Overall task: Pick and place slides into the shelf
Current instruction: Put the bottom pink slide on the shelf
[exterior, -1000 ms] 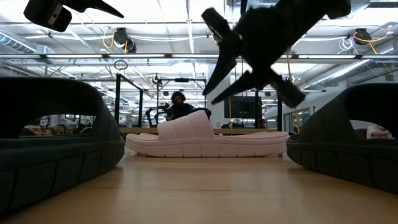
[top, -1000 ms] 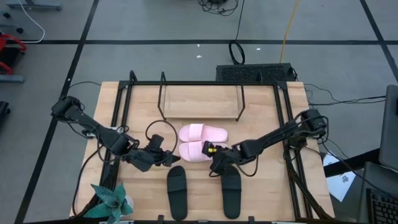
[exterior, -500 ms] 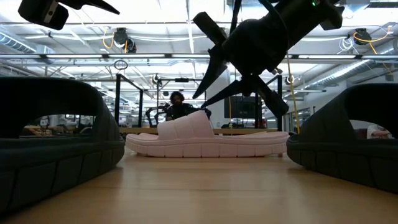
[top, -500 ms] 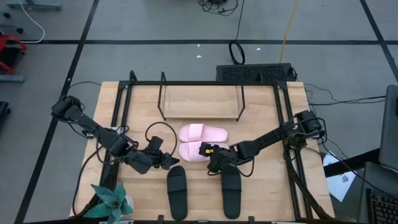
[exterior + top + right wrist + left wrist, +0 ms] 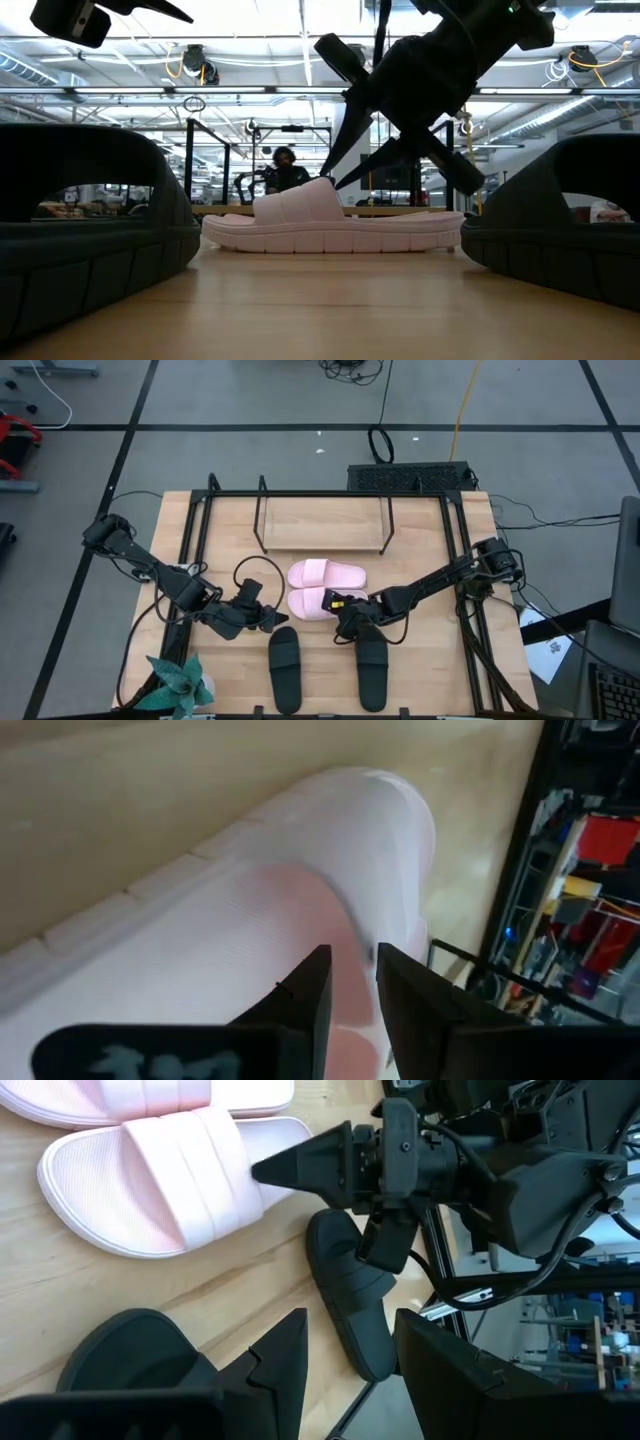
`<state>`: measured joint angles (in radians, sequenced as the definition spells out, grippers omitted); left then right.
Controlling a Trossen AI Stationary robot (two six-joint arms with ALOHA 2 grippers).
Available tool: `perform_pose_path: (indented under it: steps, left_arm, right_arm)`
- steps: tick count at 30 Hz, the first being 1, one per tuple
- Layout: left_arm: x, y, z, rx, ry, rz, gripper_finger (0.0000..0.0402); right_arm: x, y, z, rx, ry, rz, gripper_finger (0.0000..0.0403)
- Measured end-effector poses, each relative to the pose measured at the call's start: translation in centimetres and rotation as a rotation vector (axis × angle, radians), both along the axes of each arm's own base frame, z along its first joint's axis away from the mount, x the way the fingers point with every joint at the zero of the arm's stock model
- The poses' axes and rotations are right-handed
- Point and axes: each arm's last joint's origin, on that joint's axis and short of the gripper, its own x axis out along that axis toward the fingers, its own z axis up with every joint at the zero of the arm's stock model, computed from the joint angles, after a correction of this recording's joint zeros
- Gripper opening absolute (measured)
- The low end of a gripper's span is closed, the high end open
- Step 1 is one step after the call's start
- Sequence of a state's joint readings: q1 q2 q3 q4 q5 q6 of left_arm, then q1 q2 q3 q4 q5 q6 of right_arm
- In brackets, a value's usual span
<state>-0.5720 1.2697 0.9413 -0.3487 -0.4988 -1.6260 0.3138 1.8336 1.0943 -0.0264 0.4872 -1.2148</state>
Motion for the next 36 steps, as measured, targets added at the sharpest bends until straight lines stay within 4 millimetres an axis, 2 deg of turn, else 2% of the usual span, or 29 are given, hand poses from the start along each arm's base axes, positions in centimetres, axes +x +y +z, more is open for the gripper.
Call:
perform_pose_path:
  steps: [9,14,36]
  left_arm:
    - [0.0,0.0,0.0,0.0,0.0,0.0,0.0147]
    - [0.0,0.0,0.0,0.0,0.0,0.0,0.0147]
    - [0.0,0.0,0.0,0.024,0.0,-0.013,0.0147]
  right_arm:
    - [0.3,-0.8,0.0,0.025,-0.003,-0.015,0.0075]
    - [0.5,-1.3,0.0,0.113,0.0,-0.019,0.0075]
    - [1.6,-3.3,0.6,0.178,-0.086,-0.04,0.0075]
